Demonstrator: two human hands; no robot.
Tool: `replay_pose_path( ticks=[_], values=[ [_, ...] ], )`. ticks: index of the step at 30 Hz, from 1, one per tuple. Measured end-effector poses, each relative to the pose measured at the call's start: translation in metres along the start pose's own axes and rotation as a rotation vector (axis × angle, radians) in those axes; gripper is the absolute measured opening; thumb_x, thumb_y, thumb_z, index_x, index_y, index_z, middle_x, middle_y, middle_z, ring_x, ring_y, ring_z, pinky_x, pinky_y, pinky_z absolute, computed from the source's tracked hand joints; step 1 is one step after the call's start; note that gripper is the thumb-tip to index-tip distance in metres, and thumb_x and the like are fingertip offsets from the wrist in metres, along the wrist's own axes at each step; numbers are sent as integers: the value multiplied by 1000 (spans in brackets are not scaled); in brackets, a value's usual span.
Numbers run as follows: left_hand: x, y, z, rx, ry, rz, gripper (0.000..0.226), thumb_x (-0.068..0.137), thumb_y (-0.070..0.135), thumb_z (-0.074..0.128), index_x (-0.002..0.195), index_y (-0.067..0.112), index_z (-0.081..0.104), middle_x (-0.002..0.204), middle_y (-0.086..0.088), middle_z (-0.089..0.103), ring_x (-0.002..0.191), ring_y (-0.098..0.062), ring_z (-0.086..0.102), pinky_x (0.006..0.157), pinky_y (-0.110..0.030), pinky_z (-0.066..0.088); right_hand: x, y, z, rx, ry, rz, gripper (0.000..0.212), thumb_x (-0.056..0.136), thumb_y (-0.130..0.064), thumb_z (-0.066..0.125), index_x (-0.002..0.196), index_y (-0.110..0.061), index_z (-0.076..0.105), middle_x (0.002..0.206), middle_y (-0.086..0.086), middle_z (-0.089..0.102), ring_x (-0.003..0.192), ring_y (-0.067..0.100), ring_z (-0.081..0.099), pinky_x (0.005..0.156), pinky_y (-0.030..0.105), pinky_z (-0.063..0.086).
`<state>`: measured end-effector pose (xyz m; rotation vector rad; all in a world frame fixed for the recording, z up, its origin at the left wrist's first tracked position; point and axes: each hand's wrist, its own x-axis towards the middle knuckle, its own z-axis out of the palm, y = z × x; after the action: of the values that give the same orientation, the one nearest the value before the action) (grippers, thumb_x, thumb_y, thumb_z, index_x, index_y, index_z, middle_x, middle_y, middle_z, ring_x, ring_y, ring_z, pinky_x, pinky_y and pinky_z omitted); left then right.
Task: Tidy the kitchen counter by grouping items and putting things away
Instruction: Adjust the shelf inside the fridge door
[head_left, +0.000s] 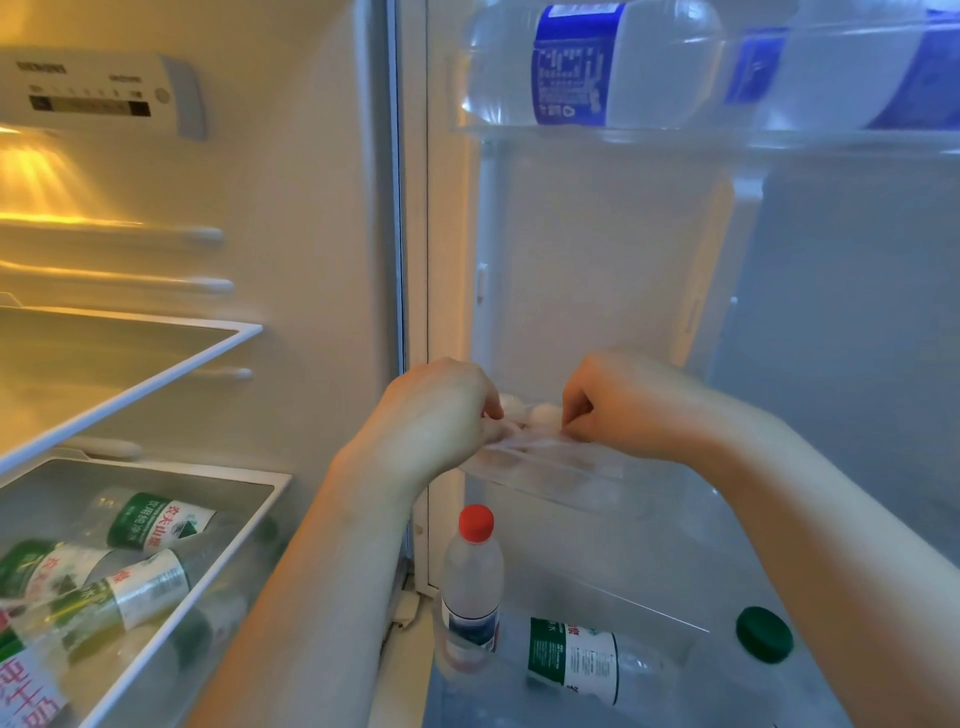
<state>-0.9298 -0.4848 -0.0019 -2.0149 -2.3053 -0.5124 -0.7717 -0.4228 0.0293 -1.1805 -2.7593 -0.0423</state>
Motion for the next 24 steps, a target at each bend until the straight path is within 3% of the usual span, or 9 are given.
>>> replay_pose_path(
  ticks=[4, 6, 8, 11, 13, 16, 19, 21, 24],
  values=[
    [5, -2, -3, -45, -47, -21, 24, 83, 40, 66, 102, 28, 71, 103, 5, 66, 95, -17, 60, 83, -33, 51, -1, 7, -2, -21, -23, 0, 18, 81, -28, 71, 99, -24, 69, 82, -9, 54, 79, 12, 50, 60, 22, 38],
    [7, 0, -6, -32, -18, 22, 25, 82, 37, 68, 104, 27, 71, 98, 8, 63, 94, -13, 59, 81, -28, 48, 2, 9, -1, 92, 74, -16, 23, 79, -23, 74, 101, -23, 69, 85, -9, 54, 78, 11, 50, 66, 22, 41],
    [8, 0, -8, -40, 9, 59, 24, 81, 34, 69, 104, 27, 71, 88, 12, 55, 92, -11, 55, 75, -23, 42, 4, 6, -2, 331, 154, -36, 16, 80, -12, 72, 95, -20, 71, 80, -9, 59, 69, 3, 53, 62, 10, 41],
    [10, -2, -7, -70, -25, 60, 17, 82, 32, 68, 97, 27, 72, 87, 14, 58, 91, -9, 57, 72, -22, 42, 4, 1, -1, 493, 81, -59, 19, 83, -4, 68, 79, -22, 71, 53, -13, 60, 48, -2, 54, 49, 4, 39],
    [11, -3, -6, -88, -63, 47, 17, 82, 35, 69, 96, 27, 72, 88, 12, 61, 88, -9, 59, 68, -20, 42, 4, -3, 1, 422, 29, -64, 17, 84, -6, 66, 81, -22, 73, 46, -15, 55, 41, -6, 50, 44, 5, 35],
    [16, -2, -6, -87, -105, 55, 20, 81, 39, 69, 95, 25, 73, 81, 13, 60, 83, -9, 59, 62, -18, 39, 6, -5, 5, 273, 1, -68, 15, 85, -11, 65, 88, -21, 75, 57, -16, 51, 41, -16, 46, 42, 4, 34],
    [21, 0, -8, -37, -157, 65, 22, 81, 39, 68, 95, 24, 74, 89, 10, 67, 86, -12, 61, 70, -25, 49, 7, -4, 6, 231, -47, -17, 13, 85, -16, 64, 77, -22, 72, 57, -9, 57, 34, 1, 48, 40, 13, 40],
    [25, 1, -9, -17, -194, 56, 22, 80, 39, 68, 95, 23, 74, 94, 7, 70, 89, -14, 64, 80, -32, 54, 8, -3, 5, 187, -83, 28, 13, 85, -22, 63, 76, -16, 71, 61, 2, 63, 38, 10, 51, 42, 16, 41],
    [28, 1, -10, -1, -240, 39, 25, 79, 41, 69, 96, 23, 73, 95, 4, 70, 90, -17, 65, 84, -37, 55, 8, -4, 2, 83, -133, 83, 29, 87, -35, 59, 79, -9, 70, 48, 4, 54, 35, 12, 48, 35, 14, 34]
  ],
)
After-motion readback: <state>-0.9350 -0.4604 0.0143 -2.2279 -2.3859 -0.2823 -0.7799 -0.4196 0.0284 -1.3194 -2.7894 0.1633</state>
